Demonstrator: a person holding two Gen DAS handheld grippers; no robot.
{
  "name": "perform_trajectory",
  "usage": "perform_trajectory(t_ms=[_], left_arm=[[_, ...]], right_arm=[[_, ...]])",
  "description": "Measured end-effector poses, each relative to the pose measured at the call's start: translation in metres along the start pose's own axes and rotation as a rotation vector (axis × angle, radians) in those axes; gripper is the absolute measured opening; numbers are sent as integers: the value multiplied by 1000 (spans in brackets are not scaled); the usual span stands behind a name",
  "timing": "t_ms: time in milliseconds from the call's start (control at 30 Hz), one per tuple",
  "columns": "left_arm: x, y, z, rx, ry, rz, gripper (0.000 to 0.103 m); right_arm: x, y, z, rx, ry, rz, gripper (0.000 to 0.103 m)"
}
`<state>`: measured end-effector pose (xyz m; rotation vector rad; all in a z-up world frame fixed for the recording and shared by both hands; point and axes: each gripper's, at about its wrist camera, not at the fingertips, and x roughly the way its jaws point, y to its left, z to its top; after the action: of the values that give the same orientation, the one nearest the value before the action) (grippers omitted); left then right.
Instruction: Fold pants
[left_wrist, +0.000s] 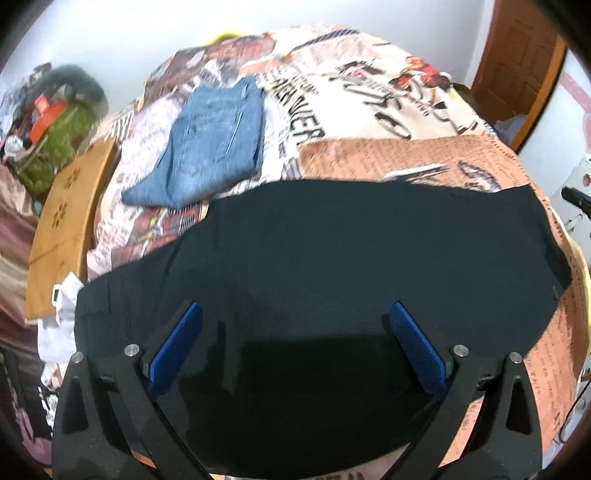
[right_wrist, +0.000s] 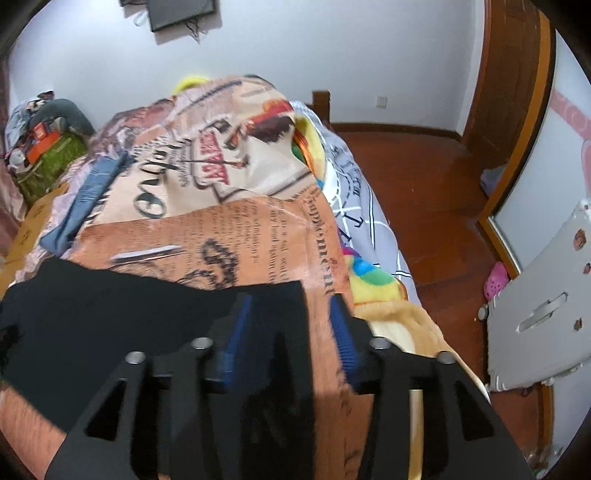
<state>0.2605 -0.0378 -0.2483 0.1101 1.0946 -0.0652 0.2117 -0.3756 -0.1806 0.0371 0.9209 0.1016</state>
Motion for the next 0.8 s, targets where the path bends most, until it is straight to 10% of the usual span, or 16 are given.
perform_trajectory(t_ms=[200,800], left_arm=[[-7,-19,8,44,-22,-34,102],[31,-68,7,127,128,-138,103]], right_arm=[[-23,14,-33,74,1,68,62],[7,-10,-117,506,118,278,62]])
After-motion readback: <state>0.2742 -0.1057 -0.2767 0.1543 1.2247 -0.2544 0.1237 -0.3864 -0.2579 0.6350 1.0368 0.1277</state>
